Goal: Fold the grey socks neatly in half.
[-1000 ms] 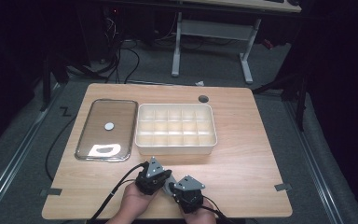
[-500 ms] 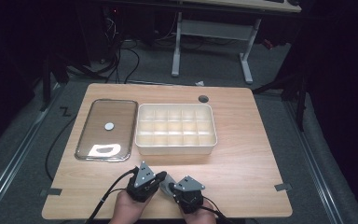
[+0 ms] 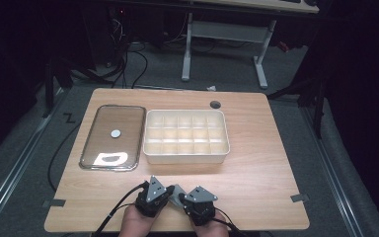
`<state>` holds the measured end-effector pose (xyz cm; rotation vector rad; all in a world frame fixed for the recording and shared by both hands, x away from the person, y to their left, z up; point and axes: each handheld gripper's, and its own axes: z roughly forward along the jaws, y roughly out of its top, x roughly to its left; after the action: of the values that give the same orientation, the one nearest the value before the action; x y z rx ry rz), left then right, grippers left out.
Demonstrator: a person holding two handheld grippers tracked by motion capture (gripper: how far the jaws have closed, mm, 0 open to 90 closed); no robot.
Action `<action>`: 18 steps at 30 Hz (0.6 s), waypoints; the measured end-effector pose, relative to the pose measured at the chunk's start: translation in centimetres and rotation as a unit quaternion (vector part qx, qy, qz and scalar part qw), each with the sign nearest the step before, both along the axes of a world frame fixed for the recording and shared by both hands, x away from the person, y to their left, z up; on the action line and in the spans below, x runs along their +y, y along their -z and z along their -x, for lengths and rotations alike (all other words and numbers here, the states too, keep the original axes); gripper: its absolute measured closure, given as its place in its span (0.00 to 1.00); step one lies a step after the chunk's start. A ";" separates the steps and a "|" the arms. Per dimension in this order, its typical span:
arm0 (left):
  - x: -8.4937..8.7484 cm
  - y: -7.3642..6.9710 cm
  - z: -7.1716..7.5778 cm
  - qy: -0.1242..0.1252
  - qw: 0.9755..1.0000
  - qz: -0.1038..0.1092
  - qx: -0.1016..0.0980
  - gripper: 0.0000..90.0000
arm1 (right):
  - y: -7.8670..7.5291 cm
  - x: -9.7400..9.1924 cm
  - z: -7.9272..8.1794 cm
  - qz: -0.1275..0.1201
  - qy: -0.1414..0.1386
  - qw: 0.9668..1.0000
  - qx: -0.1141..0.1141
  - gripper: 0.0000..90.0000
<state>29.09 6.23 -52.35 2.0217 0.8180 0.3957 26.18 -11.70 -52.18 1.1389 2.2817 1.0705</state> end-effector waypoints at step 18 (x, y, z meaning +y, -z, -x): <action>-1.0 0.1 -2.0 0.027 1.000 -0.003 -0.004 1.00 | 0.1 0.3 2.2 -0.020 -0.019 1.000 0.007 1.00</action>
<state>31.07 5.20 -52.41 2.0419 0.7567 0.3745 24.00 -11.39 -52.32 1.1255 2.3109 1.1308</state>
